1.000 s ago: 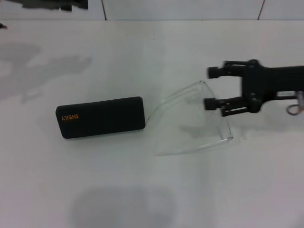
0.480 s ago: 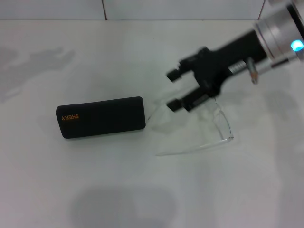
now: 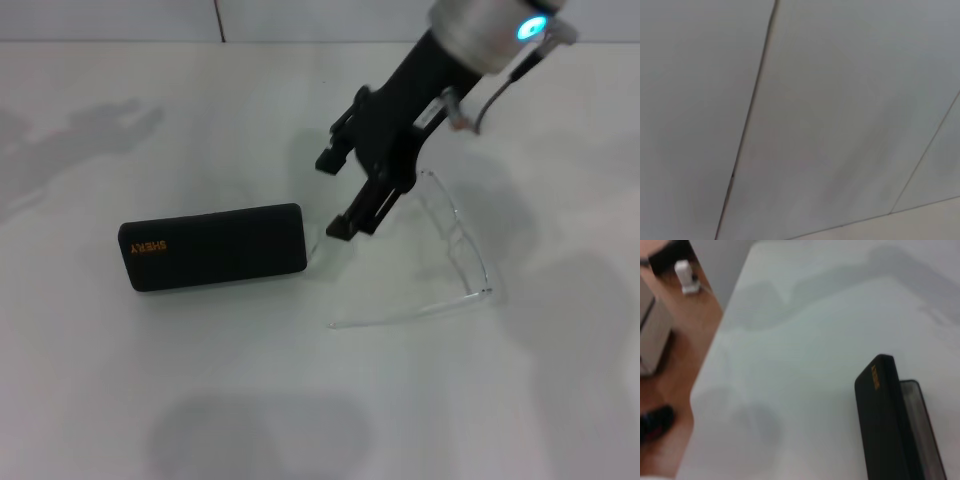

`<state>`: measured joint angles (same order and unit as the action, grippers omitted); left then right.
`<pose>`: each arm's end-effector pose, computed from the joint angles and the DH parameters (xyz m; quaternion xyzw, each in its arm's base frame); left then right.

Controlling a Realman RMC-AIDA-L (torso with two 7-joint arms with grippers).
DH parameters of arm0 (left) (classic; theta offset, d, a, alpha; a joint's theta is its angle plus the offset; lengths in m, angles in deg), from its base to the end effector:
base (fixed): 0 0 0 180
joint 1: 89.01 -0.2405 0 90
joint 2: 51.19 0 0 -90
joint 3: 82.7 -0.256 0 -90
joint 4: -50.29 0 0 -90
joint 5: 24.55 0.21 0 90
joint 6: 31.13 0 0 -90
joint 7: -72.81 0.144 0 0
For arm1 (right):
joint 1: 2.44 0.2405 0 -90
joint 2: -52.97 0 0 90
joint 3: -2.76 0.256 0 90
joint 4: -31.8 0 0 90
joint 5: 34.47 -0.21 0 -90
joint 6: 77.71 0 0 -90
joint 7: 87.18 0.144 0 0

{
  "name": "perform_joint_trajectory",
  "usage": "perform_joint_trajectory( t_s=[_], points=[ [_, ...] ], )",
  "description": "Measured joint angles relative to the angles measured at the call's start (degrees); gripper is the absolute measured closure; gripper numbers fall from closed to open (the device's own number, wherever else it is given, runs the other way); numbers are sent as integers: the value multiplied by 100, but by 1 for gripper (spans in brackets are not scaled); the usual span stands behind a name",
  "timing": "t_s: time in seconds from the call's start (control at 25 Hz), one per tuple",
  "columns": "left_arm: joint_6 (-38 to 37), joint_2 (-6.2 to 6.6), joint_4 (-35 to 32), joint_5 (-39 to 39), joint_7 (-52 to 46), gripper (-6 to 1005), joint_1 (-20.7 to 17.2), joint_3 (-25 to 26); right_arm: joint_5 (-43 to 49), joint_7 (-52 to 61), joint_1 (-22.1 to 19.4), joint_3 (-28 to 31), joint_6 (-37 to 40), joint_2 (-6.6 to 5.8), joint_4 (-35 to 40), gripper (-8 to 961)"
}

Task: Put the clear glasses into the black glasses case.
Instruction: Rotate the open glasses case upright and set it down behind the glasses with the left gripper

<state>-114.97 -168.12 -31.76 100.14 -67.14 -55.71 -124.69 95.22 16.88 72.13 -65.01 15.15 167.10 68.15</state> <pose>-0.1781 0.3914 0.1442 -0.8458 -0.3866 -0.2066 0.3042 0.0242 0.4059 -0.0307 0.9930 0.0380 0.0916 0.0642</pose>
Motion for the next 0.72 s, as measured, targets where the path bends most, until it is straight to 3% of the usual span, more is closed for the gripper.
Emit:
perform_joint_trajectory(
  t_s=[0.04,0.16,0.32,0.52,0.72],
  points=[
    [6,-9,1,-1,28,591,-28,0,201,-61,119,-62,-154,96,-55,124],
    [47,-58,5,-4,133,591,-109,-1,286,-114,206,-249,-445,146,-61,128],
    [103,-76,-40,-60,191,591,-175,109,257,-197,358,-376,-702,167,-90,134],
    [278,-72,-44,-192,397,592,-227,652,104,-460,584,-405,-922,190,-435,140],
    [582,23,111,-175,523,591,-338,851,-61,-701,681,-596,-1284,201,-795,147]
  ],
)
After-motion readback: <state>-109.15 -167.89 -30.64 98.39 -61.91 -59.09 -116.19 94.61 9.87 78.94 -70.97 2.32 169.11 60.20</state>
